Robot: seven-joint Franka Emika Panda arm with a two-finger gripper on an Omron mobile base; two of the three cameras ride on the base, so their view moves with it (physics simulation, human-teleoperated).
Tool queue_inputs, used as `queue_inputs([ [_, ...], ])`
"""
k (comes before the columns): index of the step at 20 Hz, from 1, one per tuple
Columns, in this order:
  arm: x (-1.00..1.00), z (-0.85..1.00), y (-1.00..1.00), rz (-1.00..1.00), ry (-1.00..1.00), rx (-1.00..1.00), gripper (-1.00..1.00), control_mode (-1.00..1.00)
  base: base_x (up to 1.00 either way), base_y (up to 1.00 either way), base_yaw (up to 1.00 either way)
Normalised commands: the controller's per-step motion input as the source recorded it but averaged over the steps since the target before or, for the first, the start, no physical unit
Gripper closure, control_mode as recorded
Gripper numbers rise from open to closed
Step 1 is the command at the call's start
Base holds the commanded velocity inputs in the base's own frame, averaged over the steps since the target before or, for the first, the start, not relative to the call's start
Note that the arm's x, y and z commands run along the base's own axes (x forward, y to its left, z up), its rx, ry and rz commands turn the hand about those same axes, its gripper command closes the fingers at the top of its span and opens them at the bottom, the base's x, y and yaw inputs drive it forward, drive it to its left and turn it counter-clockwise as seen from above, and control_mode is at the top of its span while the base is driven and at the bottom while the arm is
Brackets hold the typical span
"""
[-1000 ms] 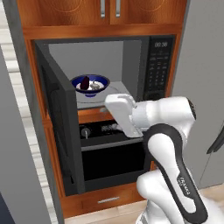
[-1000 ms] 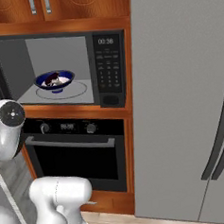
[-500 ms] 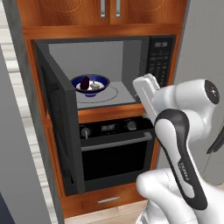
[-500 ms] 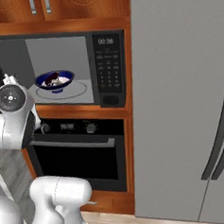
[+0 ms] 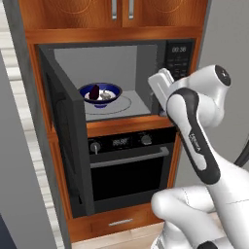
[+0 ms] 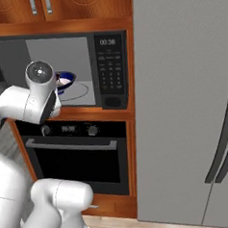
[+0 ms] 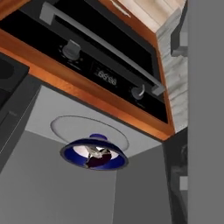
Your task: The microwave is finished heating the fish and eggplant. Take the bowl containing the food and place it on the dining counter.
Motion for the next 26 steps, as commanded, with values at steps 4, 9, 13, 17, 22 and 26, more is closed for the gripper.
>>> queue_inputs([
  [4, 0.98, -0.18, 0.19, 0.00, 0.06, 0.00, -1.00, -1.00, 0.00, 0.00, 0.00],
  [9, 0.77, -0.41, 0.67, 0.00, 0.16, -0.01, -1.00, -1.00, 0.00, 0.00, 0.00],
  [13, 0.87, -0.14, 0.33, 0.00, 0.01, 0.00, -1.00, -1.00, 0.00, 0.00, 0.00],
  [17, 0.90, -0.07, 0.20, 0.00, 0.00, 0.00, -1.00, -1.00, 0.00, 0.00, 0.00],
  [22, 0.77, -0.29, 0.22, 0.00, 0.04, 0.00, -1.00, -1.00, 0.00, 0.00, 0.00],
  [26, 0.56, -0.39, 0.19, -0.01, 0.04, -0.01, -1.00, -1.00, 0.00, 0.00, 0.00],
])
